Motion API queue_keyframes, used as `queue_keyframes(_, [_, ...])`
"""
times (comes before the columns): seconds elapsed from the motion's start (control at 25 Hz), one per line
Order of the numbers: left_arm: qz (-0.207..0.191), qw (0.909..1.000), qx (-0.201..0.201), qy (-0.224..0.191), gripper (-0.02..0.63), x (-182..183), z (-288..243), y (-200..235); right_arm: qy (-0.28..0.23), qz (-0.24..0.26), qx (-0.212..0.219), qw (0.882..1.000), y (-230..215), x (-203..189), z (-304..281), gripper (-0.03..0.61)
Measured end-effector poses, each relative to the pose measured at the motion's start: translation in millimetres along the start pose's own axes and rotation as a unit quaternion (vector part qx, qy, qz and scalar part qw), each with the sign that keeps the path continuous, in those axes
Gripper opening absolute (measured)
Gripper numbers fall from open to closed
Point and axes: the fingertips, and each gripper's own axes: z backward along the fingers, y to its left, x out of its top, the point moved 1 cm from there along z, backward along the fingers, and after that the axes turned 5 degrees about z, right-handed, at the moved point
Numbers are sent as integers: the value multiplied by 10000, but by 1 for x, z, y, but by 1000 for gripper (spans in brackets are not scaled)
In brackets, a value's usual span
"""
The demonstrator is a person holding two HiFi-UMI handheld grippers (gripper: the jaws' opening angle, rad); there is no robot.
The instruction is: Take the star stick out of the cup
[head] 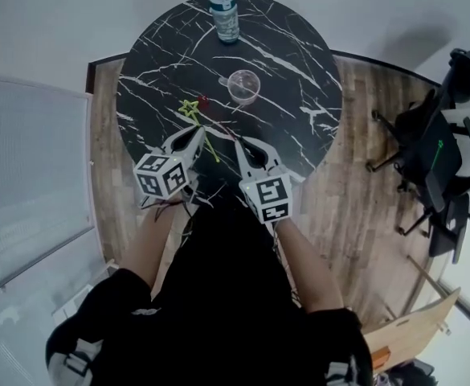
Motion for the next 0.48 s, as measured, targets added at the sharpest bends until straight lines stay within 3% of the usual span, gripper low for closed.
queue_keyframes(0.48, [432, 9966, 33, 703, 12, -48, -22, 31, 337, -154, 42, 9993, 4, -24, -24, -3])
